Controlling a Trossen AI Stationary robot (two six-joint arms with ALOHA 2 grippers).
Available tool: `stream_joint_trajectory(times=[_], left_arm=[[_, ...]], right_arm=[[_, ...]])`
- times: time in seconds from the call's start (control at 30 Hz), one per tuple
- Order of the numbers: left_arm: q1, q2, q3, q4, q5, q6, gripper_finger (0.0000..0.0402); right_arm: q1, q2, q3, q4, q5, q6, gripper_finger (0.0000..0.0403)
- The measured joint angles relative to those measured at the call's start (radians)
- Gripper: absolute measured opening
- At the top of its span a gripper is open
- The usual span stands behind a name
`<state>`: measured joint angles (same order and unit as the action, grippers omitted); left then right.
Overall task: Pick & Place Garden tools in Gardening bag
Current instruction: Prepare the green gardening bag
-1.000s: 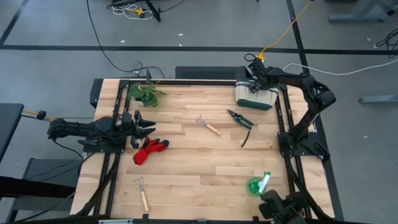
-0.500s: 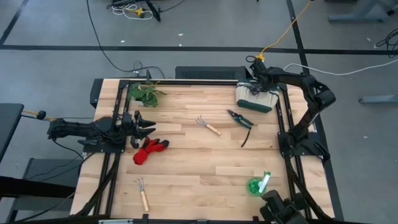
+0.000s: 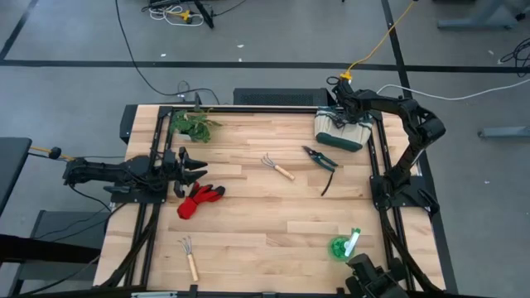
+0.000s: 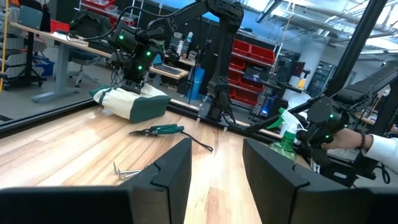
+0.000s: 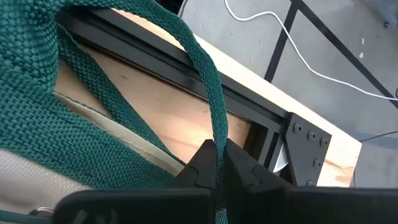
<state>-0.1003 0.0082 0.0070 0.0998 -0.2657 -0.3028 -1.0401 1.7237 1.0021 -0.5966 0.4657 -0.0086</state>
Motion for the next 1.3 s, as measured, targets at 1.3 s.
stream_joint_trajectory(times=[1.3], left_arm=[[0.000, 0.000, 0.000, 0.000, -0.004, 0.000, 0.0151]], right_arm=[[0.446, -0.356, 0.262, -0.132, -0.029, 0.159, 0.0000]])
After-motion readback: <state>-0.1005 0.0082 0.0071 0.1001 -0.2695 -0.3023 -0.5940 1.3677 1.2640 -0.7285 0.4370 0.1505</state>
